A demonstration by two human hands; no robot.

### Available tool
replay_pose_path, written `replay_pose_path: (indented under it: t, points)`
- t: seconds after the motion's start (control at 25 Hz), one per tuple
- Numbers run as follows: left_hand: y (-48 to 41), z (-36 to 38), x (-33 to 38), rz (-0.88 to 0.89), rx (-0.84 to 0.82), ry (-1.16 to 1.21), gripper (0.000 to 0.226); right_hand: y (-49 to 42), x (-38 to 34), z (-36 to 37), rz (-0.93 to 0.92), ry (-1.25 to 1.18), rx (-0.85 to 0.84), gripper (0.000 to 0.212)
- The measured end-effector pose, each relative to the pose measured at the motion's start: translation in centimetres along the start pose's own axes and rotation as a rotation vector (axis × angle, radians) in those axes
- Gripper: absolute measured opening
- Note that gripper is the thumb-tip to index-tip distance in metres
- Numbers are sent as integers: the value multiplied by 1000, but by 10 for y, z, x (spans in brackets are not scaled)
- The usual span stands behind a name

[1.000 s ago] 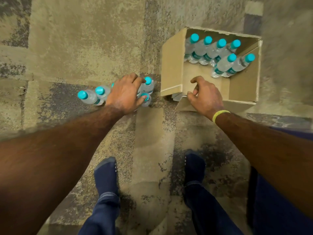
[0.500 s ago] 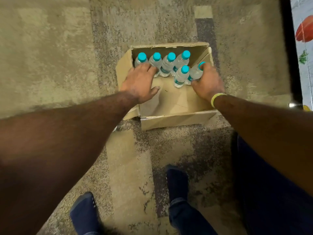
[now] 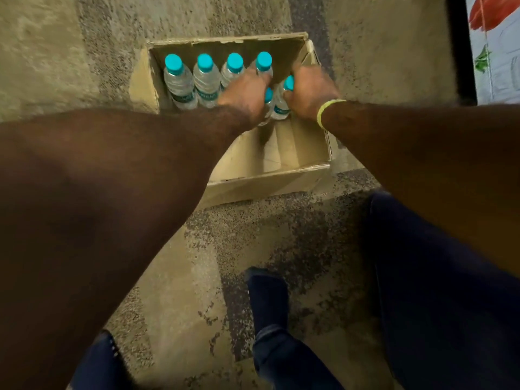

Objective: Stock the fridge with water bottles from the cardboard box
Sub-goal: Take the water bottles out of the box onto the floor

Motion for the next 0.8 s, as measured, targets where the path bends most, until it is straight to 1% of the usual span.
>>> replay_pose_path:
  t: [0.08,0.16,0.24,0.36,0.52,0.64,0.72,0.8]
  points:
    - [5,-1,-7,38,35,72,39,7,-2,6,-31,-52,21,40]
    - [16,-10,-17,65,63,163,36,17,-5,2,-55,-119,63,40]
    - [33,-30,-25,125,82,221,36,29,-10,-15,-85,-207,135,39]
    - [62,-72,-36,208,108,273,41,50,-31,-59,-194,-336,202,39]
    - [103,-134,-59,216,137,385,41,76,-74,-112,-309,-410,179,37]
    - [144,-172,-82,180,131,426,44,92,-121,-132,-391,-408,104,32]
    - [175,-189,-99,157,121,460,36,104,-157,-138,-449,-397,68,29]
    - [209,-200,-116,137,114,460,29,117,-195,-142,-500,-397,41,36]
Point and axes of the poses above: each hand's wrist, its own y-axis away from the middle knuckle, its own z-axis out of the palm, x = y × z, the point moved 7 cm from there along -y, towards the middle knuckle, and after that the axes turned 9 degrees about y, right-handed, at the moved point
